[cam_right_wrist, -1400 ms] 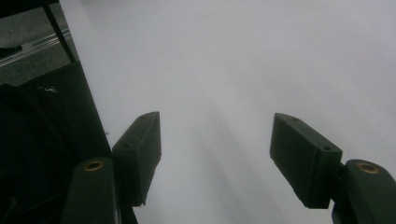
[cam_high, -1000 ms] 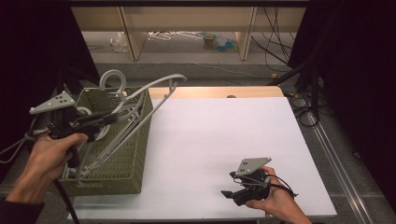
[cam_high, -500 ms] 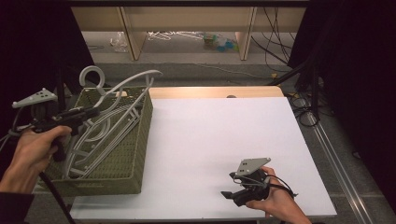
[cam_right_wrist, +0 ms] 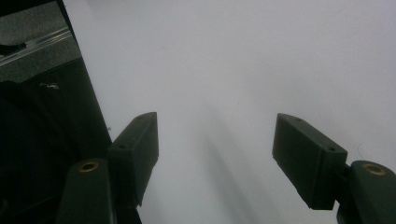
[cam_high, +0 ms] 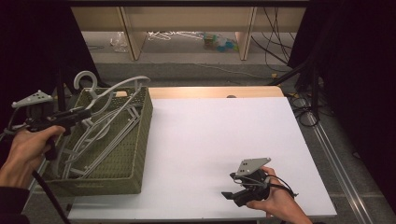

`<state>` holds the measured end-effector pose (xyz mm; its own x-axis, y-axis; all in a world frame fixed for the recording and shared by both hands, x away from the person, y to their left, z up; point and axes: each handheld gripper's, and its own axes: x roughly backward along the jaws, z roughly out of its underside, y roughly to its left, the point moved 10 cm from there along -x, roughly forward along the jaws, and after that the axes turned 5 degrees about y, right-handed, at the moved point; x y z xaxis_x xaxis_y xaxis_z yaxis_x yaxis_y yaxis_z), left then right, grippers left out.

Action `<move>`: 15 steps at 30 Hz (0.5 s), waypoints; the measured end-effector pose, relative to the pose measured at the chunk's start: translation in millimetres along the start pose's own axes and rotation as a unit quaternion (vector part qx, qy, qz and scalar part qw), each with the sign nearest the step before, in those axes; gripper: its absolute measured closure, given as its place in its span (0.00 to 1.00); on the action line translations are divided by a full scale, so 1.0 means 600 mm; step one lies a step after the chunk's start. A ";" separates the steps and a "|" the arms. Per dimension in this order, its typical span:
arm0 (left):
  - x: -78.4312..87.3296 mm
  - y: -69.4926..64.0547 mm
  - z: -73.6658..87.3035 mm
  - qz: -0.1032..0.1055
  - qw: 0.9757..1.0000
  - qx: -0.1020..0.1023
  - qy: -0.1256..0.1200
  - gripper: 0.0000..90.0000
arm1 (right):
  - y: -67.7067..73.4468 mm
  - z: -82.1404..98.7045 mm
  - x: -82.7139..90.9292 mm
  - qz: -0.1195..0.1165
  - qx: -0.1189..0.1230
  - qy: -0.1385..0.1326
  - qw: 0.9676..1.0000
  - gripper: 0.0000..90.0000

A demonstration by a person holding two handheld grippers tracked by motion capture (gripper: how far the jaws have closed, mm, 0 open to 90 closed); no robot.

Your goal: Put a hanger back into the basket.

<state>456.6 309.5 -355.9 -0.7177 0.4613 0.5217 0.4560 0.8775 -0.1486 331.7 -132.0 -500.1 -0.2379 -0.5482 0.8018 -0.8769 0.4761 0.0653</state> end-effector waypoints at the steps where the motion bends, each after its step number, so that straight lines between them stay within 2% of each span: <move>1: 0.000 0.005 0.002 -0.001 1.000 0.001 0.000 0.88 | -0.001 0.000 0.000 0.000 0.000 0.000 1.000 0.36; 6: 0.001 0.024 0.015 -0.005 1.000 -0.007 0.006 0.88 | -0.003 0.002 0.000 0.003 -0.001 0.003 1.000 0.36; 10: 0.003 0.032 0.030 0.001 1.000 -0.023 0.017 0.88 | 0.000 0.002 0.001 0.000 -0.003 0.004 1.000 0.36; 11: 0.003 0.033 0.034 0.003 1.000 -0.021 0.020 0.87 | -0.002 0.001 0.000 0.000 0.004 0.001 1.000 0.36; 15: -0.003 0.035 0.045 0.008 0.999 -0.018 0.032 0.88 | -0.003 0.002 0.000 0.003 0.000 0.003 1.000 0.36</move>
<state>453.1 330.7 -382.8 -0.6758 0.4647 0.5722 0.4867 0.8643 -0.1271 332.8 -133.5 -500.9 -0.2397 -0.5414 0.8059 -0.8755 0.4794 0.0616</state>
